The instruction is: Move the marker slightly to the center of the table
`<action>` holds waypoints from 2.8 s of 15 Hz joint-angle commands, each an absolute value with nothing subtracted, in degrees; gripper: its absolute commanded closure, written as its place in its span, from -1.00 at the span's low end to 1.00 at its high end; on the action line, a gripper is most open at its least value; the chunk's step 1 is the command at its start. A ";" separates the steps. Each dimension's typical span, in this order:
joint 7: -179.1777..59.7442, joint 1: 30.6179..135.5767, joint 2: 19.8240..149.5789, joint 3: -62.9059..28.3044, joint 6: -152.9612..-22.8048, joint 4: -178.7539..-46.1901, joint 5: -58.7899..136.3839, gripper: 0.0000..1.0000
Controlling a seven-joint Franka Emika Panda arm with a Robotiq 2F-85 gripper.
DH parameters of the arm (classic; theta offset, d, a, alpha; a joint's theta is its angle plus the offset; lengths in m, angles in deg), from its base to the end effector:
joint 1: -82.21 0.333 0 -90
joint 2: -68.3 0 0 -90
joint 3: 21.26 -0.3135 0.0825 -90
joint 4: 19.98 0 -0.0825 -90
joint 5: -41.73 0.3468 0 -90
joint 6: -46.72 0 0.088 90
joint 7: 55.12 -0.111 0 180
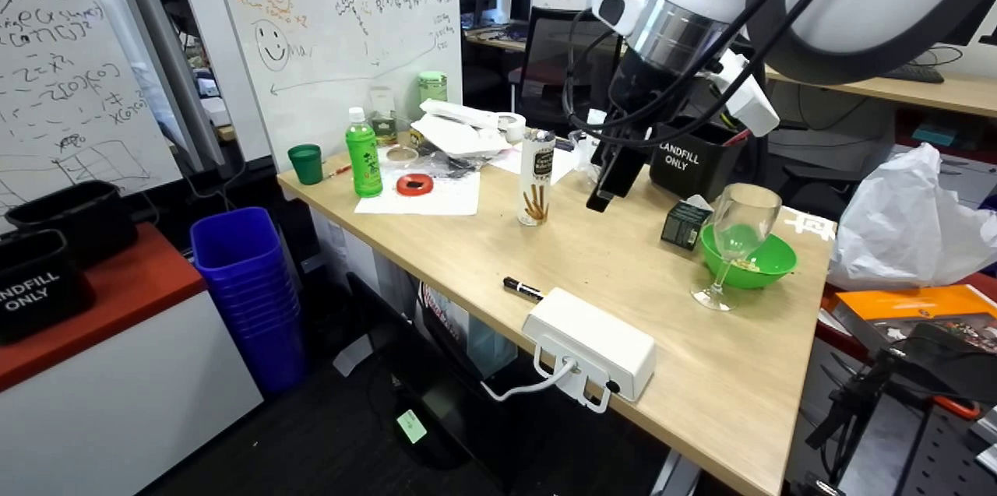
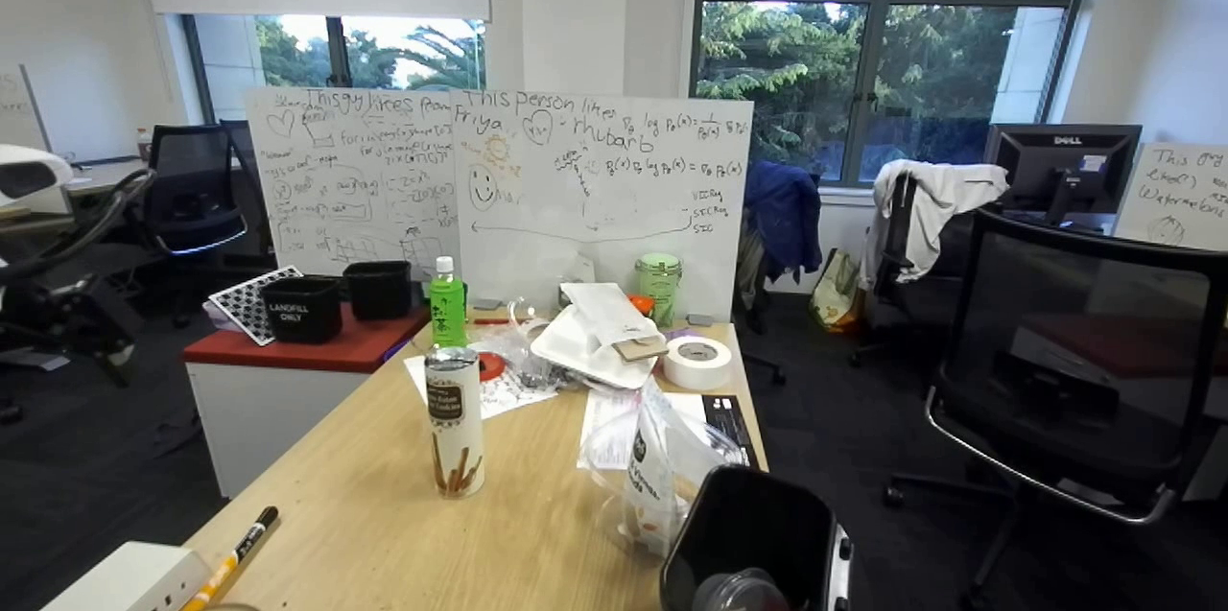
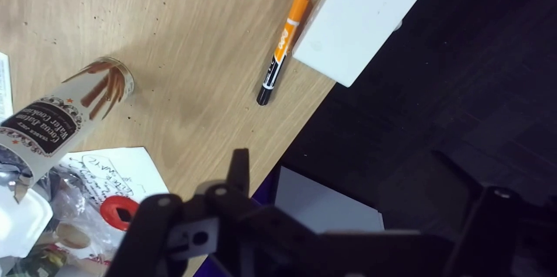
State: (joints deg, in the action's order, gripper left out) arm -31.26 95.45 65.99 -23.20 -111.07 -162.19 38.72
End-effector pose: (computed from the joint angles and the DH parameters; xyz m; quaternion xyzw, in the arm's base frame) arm 0.4570 0.1262 0.3588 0.9232 0.3512 0.1539 0.0260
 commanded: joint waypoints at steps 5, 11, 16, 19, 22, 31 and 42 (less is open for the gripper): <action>-30.97 93.44 66.30 -24.98 -111.10 -161.68 38.72 -1.00; -33.53 93.33 69.13 -26.31 -110.92 -158.31 37.34 -1.00; -33.44 91.79 79.03 -26.30 -110.30 -150.83 33.00 -1.00; -32.62 90.81 87.07 -27.49 -109.43 -143.97 33.61 -1.00; -34.61 90.10 94.97 -28.33 -108.99 -137.58 34.28 -1.00; -43.41 91.66 110.84 -25.48 -109.20 -125.81 32.65 -1.00; -45.47 91.89 116.69 -24.95 -107.14 -120.85 32.47 -0.79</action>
